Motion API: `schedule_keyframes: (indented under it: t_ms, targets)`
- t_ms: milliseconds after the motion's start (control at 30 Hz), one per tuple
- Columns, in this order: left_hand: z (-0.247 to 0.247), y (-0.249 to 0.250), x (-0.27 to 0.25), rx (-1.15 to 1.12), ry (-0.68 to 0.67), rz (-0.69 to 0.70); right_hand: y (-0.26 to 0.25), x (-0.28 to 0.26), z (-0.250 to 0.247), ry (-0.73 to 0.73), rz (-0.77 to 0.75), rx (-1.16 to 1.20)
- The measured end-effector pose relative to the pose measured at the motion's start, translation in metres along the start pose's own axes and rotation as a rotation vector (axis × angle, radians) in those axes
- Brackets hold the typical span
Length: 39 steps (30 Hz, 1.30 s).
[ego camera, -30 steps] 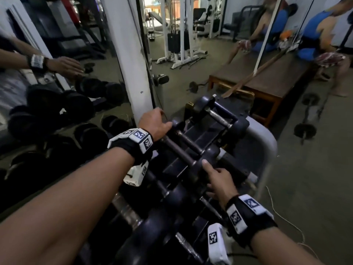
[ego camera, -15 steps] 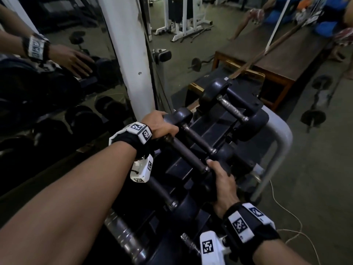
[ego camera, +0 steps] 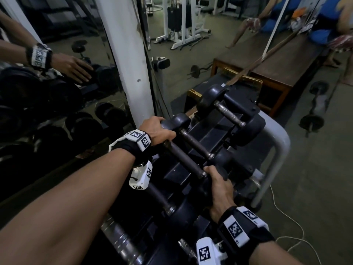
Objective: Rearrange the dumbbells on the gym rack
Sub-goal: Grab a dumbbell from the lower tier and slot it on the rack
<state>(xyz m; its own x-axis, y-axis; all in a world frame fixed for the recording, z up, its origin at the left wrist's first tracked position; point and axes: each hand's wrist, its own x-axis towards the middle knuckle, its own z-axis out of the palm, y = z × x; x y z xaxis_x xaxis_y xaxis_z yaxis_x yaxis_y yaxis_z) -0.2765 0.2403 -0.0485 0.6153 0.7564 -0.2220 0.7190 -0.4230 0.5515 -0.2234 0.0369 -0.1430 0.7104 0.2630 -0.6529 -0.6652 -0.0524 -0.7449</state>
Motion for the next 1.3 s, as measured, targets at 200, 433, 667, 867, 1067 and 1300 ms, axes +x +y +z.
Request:
schedule_keyframes:
  t_ms: [200, 433, 667, 867, 1067, 1300]
  targets:
    - [0.000, 0.001, -0.002, -0.009, 0.002, 0.007, -0.003, -0.002, -0.001, -0.008, -0.021, -0.001]
    - [-0.017, 0.012, -0.020, -0.045, 0.124, 0.043, -0.023, -0.017, -0.004, -0.051, -0.086, -0.026]
    - [-0.054, 0.038, -0.074, -0.132, 0.404, 0.071, -0.087, -0.050, -0.008, -0.239, -0.262, -0.047]
    - [-0.082, 0.053, -0.148, -0.227, 0.705, -0.023, -0.147, -0.091, -0.010, -0.473, -0.394, -0.154]
    - [-0.090, 0.068, -0.237, -0.326, 1.064, -0.231, -0.187, -0.133, 0.001, -0.716, -0.535, -0.339]
    - [-0.080, 0.082, -0.344, -0.340, 1.389, -0.451, -0.165, -0.182, 0.025, -0.925, -0.720, -0.524]
